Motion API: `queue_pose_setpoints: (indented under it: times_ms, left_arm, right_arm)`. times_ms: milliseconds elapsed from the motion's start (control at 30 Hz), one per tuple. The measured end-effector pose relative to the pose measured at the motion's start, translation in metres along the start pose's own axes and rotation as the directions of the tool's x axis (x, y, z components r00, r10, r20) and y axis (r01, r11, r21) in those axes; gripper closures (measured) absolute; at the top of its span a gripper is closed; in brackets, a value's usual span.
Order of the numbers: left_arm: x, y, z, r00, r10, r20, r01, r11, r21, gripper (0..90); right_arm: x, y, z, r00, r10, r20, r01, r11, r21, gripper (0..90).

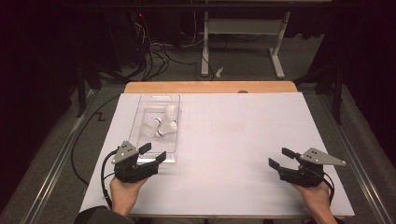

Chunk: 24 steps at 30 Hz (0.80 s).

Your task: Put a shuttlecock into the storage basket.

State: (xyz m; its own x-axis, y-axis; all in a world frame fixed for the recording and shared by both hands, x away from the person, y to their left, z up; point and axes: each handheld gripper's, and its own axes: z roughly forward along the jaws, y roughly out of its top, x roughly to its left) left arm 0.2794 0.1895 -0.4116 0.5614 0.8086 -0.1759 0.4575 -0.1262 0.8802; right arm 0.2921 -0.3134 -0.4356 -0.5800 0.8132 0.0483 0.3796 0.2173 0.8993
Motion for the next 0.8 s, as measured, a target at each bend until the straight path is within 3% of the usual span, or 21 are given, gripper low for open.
queue_pose_setpoints:
  times_ms: [800]
  left_arm:
    - [0.0062, -0.008, 0.0013, 0.9997, 0.009, -0.021, -0.009, 0.9997, -0.022, 33.4]
  right_arm:
    - [0.0001, 0.0, -0.0002, 1.0, 0.0, -0.002, 0.0, 1.0, -0.001, 30.8]
